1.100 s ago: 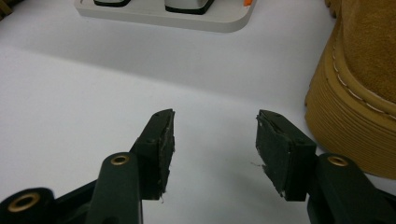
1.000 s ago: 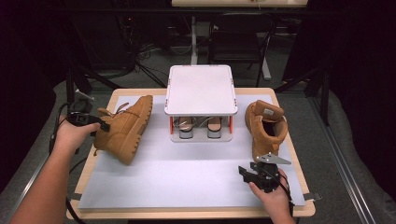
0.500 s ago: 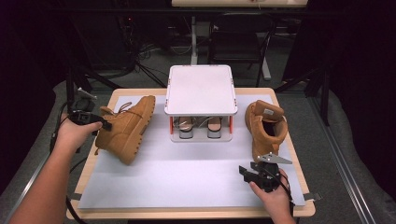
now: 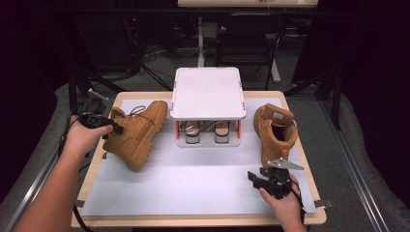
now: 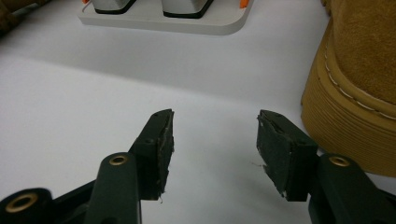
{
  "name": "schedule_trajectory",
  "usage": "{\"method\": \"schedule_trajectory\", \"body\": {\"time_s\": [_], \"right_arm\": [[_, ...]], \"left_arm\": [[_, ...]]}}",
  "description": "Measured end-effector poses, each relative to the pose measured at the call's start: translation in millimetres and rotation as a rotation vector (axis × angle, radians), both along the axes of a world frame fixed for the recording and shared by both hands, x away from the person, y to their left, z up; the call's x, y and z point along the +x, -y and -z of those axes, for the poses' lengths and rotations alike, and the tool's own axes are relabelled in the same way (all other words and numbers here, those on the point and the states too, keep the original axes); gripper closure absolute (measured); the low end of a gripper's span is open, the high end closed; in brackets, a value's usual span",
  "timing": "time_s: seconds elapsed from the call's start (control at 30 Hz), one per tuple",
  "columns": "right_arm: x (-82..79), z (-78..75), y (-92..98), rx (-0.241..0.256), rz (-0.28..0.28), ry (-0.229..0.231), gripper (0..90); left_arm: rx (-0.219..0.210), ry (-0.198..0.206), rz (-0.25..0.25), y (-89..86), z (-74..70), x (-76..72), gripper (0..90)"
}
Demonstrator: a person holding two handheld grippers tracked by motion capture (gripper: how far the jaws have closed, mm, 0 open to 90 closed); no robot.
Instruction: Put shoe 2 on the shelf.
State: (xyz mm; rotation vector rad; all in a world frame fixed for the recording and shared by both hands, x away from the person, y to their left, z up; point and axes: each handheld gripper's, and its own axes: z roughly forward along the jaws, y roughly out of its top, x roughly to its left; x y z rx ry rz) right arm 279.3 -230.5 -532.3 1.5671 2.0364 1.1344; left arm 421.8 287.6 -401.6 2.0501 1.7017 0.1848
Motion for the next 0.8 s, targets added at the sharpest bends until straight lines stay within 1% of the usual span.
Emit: {"method": "schedule_trajectory", "body": {"time_s": [0.13,0.17,0.2,0.23,0.3,0.33,0.37,0.4,0.43,0.5,0.53,0.6,0.67,0.73,0.8], "right_arm": [[-0.4,-0.6,0.4,-0.003,0.001,0.001,46.0],[-0.4,-0.9,1.0,-0.007,0.0,-0.001,46.0],[-0.2,-0.7,1.3,0.002,0.001,0.004,46.0],[-0.2,-0.9,1.4,0.0,0.003,0.005,46.0],[-0.3,-1.2,1.5,0.003,0.002,0.008,46.0],[-0.4,-1.4,1.5,0.003,0.001,0.008,46.0],[-0.5,-1.5,1.6,0.003,0.001,0.008,46.0],[-0.5,-1.5,1.7,0.004,0.001,0.008,46.0],[-0.4,-1.5,1.8,0.004,0.001,0.008,46.0],[-0.4,-1.4,2.2,0.004,0.002,0.008,46.0],[-0.4,-1.4,2.5,0.003,0.0,0.008,46.0],[-0.2,-1.3,3.0,0.004,0.0,0.007,46.0],[0.1,-1.3,3.7,-0.002,0.005,0.006,46.0],[0.3,-1.4,4.4,0.005,0.005,0.008,46.0],[0.3,-1.4,4.2,0.006,0.005,0.009,46.0]], "left_arm": [[-0.036,-0.008,0.004,2.2,2.5,1.6,62.2],[-0.036,-0.008,0.004,2.2,2.5,1.6,62.5],[-0.053,-0.01,0.011,4.6,3.5,2.0,62.7],[-0.065,-0.013,0.019,6.2,3.3,2.0,64.2],[-0.062,-0.013,0.031,10.6,2.0,2.0,68.0],[-0.07,-0.018,0.035,12.1,0.5,2.1,71.1],[-0.092,-0.018,0.036,13.7,-0.1,2.1,74.1],[-0.092,-0.018,0.036,13.7,-0.1,2.1,76.5],[-0.107,-0.02,0.045,15.1,-0.9,2.2,78.1],[-0.093,-0.018,0.055,20.0,-3.8,2.7,79.4],[-0.079,-0.017,0.05,21.1,-5.0,3.0,79.9],[-0.09,-0.032,0.051,22.4,-7.0,3.7,80.5],[-0.072,-0.035,0.05,25.2,-10.0,3.1,80.7],[-0.058,-0.039,0.053,27.6,-13.4,1.4,80.9],[-0.051,-0.048,0.052,28.0,-16.3,-0.8,81.0]]}}
